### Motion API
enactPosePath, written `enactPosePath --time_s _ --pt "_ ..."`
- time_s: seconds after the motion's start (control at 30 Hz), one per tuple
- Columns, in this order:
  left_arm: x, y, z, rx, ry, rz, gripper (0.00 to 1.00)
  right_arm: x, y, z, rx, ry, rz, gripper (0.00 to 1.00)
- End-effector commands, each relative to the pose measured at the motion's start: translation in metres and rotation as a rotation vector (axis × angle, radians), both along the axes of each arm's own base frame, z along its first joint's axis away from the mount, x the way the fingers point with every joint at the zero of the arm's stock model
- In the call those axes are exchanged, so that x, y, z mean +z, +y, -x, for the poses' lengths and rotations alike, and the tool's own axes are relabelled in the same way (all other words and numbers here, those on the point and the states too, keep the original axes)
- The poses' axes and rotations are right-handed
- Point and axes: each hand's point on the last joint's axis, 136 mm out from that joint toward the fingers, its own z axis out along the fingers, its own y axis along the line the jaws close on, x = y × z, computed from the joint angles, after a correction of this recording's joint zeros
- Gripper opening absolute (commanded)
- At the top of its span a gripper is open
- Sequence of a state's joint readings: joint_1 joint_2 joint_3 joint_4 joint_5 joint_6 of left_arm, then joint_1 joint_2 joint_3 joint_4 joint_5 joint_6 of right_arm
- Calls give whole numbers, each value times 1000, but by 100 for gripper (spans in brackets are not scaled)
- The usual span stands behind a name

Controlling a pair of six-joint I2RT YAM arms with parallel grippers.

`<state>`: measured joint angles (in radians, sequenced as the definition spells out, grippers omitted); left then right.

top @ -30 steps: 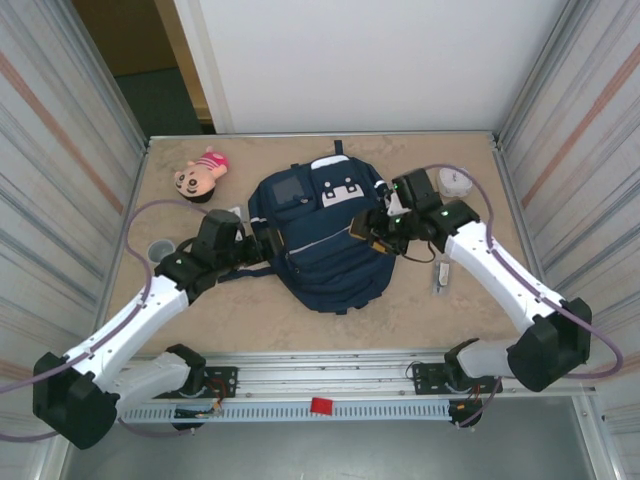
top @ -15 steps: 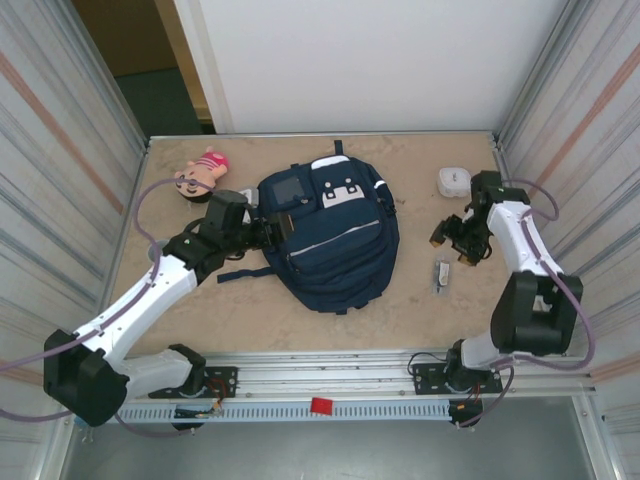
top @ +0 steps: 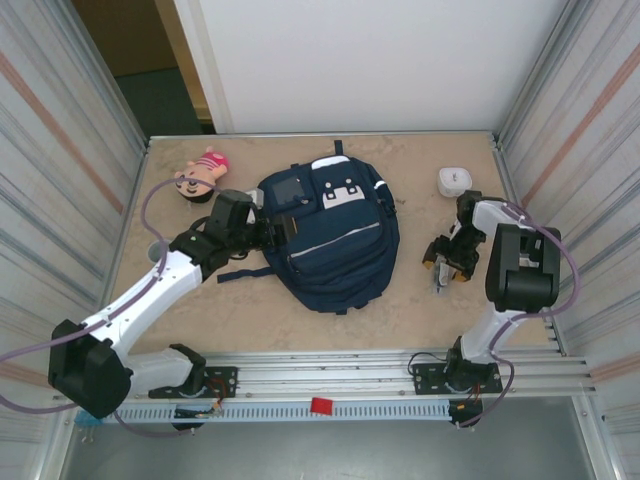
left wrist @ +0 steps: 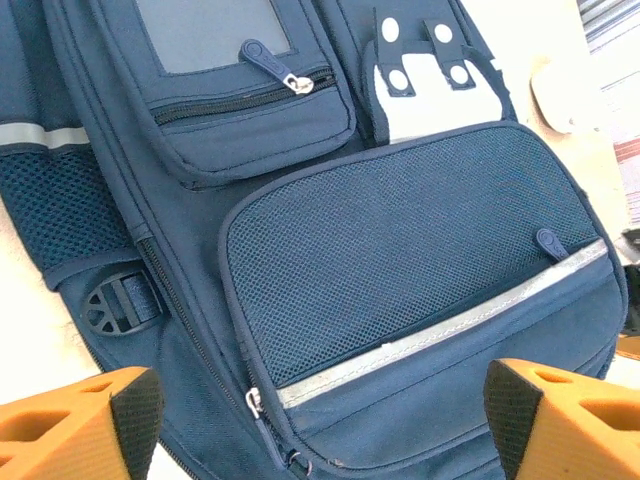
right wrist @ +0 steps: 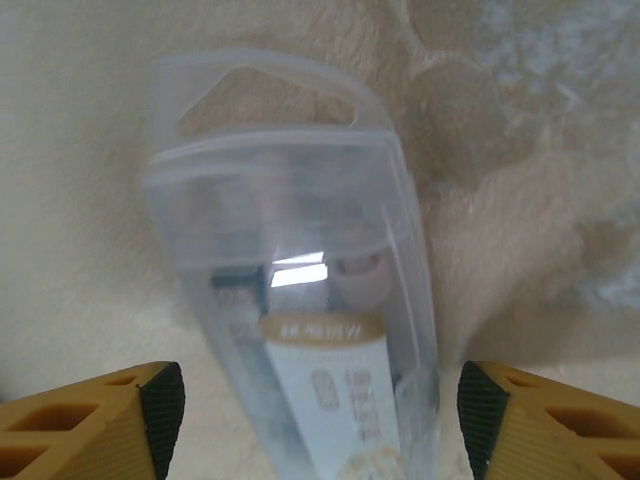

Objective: Pack the student bag

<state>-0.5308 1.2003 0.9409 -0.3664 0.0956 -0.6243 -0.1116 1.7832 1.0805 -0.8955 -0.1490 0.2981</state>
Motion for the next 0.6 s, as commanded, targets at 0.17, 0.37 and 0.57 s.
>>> enactPosePath --time_s 0.17,0.37,0.57 --pt "-5 -5 0 -80 -52 -74 82 -2 -8 -6 34 -38 52 51" --pt "4 -55 23 -465 -279 -236 78 58 7 -21 -69 -305 -70 43" --pt "-28 -102 36 -786 -383 -505 86 128 39 -27 -165 -620 -283 43"
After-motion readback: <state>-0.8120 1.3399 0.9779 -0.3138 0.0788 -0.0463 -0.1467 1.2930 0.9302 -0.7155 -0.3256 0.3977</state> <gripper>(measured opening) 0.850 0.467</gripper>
